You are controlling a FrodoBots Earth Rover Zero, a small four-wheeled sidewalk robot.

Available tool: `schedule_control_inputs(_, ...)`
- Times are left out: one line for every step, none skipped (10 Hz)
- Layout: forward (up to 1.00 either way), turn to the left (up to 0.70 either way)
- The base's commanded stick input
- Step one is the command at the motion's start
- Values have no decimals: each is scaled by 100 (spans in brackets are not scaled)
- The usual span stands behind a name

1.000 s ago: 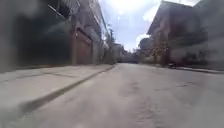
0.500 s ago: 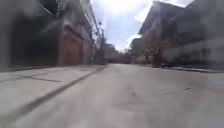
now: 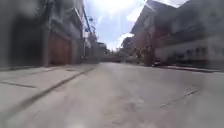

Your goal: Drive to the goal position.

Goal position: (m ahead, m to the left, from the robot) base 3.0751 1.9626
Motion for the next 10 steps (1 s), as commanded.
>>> schedule_control_inputs(100,-3)
schedule_control_inputs(100,-3)
schedule_control_inputs(100,-3)
schedule_control_inputs(100,-3)
schedule_control_inputs(100,-3)
schedule_control_inputs(100,-3)
schedule_control_inputs(100,-3)
schedule_control_inputs(100,-3)
schedule_control_inputs(100,-3)
schedule_control_inputs(100,-3)
